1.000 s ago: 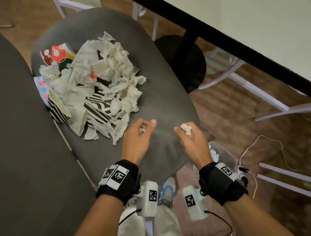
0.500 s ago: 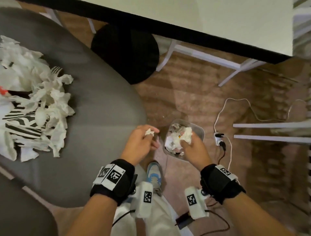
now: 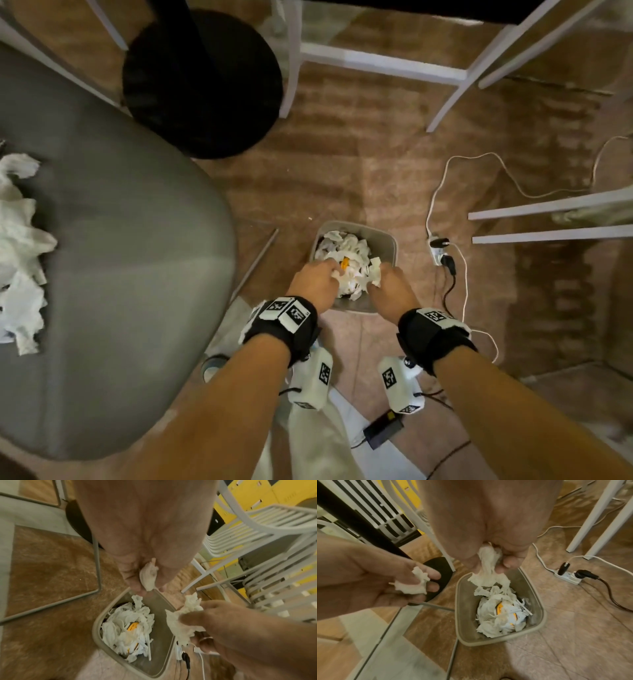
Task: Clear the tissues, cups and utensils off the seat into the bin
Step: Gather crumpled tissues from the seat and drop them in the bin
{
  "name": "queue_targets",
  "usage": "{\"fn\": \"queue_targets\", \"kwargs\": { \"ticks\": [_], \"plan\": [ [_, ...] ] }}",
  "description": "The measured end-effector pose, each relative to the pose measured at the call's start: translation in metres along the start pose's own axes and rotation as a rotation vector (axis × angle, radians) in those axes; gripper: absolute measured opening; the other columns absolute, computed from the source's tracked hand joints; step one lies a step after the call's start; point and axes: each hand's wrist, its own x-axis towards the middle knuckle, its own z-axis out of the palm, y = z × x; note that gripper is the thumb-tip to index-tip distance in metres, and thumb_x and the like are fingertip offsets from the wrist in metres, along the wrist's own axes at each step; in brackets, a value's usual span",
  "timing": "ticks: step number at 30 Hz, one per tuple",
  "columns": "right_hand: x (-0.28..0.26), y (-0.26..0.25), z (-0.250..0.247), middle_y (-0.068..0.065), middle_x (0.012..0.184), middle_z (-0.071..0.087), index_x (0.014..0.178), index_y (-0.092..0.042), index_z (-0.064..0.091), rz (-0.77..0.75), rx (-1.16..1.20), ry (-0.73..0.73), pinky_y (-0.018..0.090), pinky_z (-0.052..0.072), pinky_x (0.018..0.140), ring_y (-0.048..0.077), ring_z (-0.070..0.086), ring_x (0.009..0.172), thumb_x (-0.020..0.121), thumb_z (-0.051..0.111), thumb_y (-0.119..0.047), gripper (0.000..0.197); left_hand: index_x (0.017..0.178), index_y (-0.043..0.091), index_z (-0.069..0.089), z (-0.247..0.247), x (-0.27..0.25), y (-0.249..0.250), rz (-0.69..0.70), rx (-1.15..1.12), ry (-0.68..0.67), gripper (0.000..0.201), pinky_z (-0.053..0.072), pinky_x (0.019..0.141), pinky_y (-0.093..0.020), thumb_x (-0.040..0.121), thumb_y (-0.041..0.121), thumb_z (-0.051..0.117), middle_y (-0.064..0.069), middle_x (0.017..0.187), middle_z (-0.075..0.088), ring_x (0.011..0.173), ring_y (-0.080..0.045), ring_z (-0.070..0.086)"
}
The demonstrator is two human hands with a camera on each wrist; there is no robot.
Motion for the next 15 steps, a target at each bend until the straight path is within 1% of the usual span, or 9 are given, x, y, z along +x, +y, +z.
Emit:
{"fn": "queue_targets", "kwargs": {
  "ticks": [2, 4, 5, 6, 8, 11, 12, 13, 15],
  "plan": [
    [0.006, 0.008, 0.000, 0.019, 0.128, 0.050, 0.134, -0.010, 0.039, 0.016, 0.055, -0.019, 0.041, 0.047, 0.092, 0.037, 0.054, 0.113, 0.078, 0.064, -0.029, 0.064, 0.136, 0.022, 0.048, 0.010, 0.014, -0.001, 0.041, 0.034, -0.008, 0.046, 0.042, 0.101, -0.039, 0.091, 0.018, 0.057, -0.013, 0.138, 0.052, 0.124, -0.031, 0.050],
    [0.008, 0.011, -0.004, 0.017, 0.128, 0.053, 0.144, -0.019, 0.028, 0.017, 0.082, -0.020, 0.042, 0.047, 0.093, 0.038, 0.054, 0.115, 0.069, 0.070, -0.042, 0.089, 0.151, 0.026, 0.022, 0.016, 0.022, -0.004, 0.031, 0.048, -0.065, 0.077, 0.038, 0.106, -0.044, 0.088, 0.033, 0.065, -0.013, 0.152, 0.035, 0.134, -0.032, 0.040],
    [0.006, 0.008, -0.008, 0.019, 0.129, 0.053, 0.148, -0.019, 0.021, 0.031, 0.069, -0.041, 0.041, 0.046, 0.092, 0.038, 0.053, 0.116, 0.073, 0.071, -0.039, 0.093, 0.153, 0.029, 0.012, 0.016, 0.023, -0.005, 0.012, 0.048, -0.085, 0.085, 0.037, 0.107, -0.045, 0.087, 0.038, 0.065, -0.013, 0.155, 0.028, 0.136, -0.034, 0.038],
    [0.006, 0.007, -0.009, 0.021, 0.129, 0.053, 0.149, -0.016, 0.019, 0.038, 0.052, -0.067, 0.038, 0.045, 0.089, 0.039, 0.054, 0.115, 0.079, 0.069, -0.034, 0.088, 0.153, 0.030, 0.008, 0.015, 0.021, -0.007, -0.003, 0.051, -0.091, 0.087, 0.038, 0.107, -0.045, 0.087, 0.041, 0.064, -0.013, 0.156, 0.024, 0.135, -0.035, 0.038],
    [0.001, 0.003, -0.013, 0.020, 0.125, 0.054, 0.145, -0.015, 0.028, 0.021, 0.019, -0.077, 0.033, 0.041, 0.082, 0.039, 0.055, 0.111, 0.084, 0.063, -0.034, 0.072, 0.152, 0.027, 0.017, 0.010, 0.011, -0.011, -0.001, 0.057, -0.078, 0.075, 0.036, 0.108, -0.044, 0.091, 0.043, 0.057, -0.012, 0.156, 0.026, 0.136, -0.034, 0.038],
    [0.003, -0.006, -0.016, 0.011, 0.124, 0.057, 0.131, -0.029, 0.043, -0.023, -0.022, -0.065, 0.037, 0.049, 0.086, 0.029, 0.060, 0.103, 0.070, 0.049, -0.052, 0.065, 0.142, 0.022, 0.044, -0.012, -0.021, -0.020, 0.037, -0.105, 0.007, 0.053, 0.040, 0.106, -0.038, 0.094, 0.040, 0.055, -0.006, 0.145, 0.048, 0.128, -0.025, 0.049],
    [0.004, -0.018, -0.017, 0.007, 0.123, 0.059, 0.128, -0.031, 0.045, -0.063, -0.023, -0.084, 0.039, 0.050, 0.089, 0.025, 0.062, 0.101, 0.071, 0.050, -0.050, 0.060, 0.137, 0.024, 0.051, -0.023, -0.035, -0.026, 0.049, -0.196, 0.060, 0.046, 0.043, 0.103, -0.037, 0.093, 0.039, 0.056, -0.004, 0.138, 0.055, 0.121, -0.022, 0.055],
    [-0.003, -0.040, -0.022, 0.004, 0.120, 0.060, 0.126, -0.031, 0.046, -0.094, -0.028, -0.092, 0.038, 0.050, 0.089, 0.023, 0.062, 0.099, 0.078, 0.053, -0.043, 0.051, 0.131, 0.025, 0.056, -0.036, -0.050, -0.031, 0.063, -0.290, 0.125, 0.040, 0.046, 0.099, -0.035, 0.093, 0.037, 0.057, 0.000, 0.130, 0.060, 0.112, -0.019, 0.060],
    [-0.026, -0.095, -0.034, 0.001, 0.109, 0.060, 0.127, -0.026, 0.047, -0.158, -0.043, -0.079, 0.034, 0.048, 0.084, 0.022, 0.061, 0.092, 0.091, 0.056, -0.023, 0.038, 0.117, 0.024, 0.064, -0.064, -0.082, -0.046, 0.072, -0.512, 0.258, 0.025, 0.050, 0.093, -0.033, 0.094, 0.029, 0.058, 0.007, 0.108, 0.068, 0.096, -0.016, 0.065]
  ]
}}
